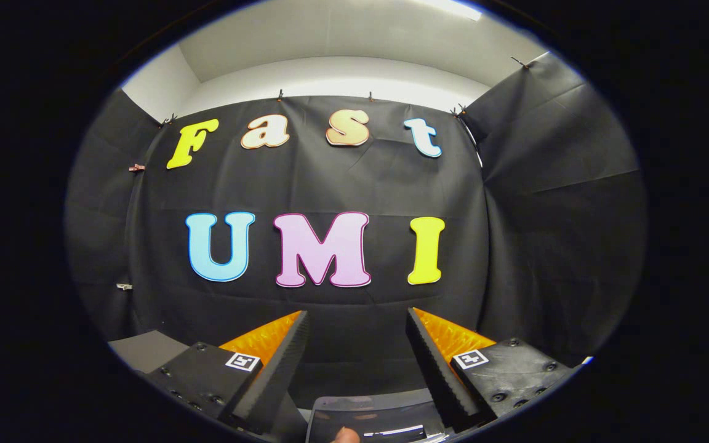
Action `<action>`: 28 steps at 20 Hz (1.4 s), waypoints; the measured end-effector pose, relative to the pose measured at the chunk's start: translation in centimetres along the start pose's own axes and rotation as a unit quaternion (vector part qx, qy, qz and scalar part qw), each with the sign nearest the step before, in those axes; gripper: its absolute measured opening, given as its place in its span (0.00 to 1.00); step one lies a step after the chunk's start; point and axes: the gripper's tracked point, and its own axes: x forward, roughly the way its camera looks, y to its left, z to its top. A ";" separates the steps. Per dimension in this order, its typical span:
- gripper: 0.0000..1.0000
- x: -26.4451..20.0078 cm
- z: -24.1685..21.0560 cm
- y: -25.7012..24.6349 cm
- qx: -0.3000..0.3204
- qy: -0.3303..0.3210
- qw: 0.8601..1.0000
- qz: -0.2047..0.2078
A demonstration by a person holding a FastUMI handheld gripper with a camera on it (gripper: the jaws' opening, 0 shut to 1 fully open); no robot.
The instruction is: Put the clothes into the washing machine and then close the washing machine lid.
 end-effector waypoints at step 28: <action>0.98 -1.0 0.5 -0.2 -0.001 0.006 1.000 0.013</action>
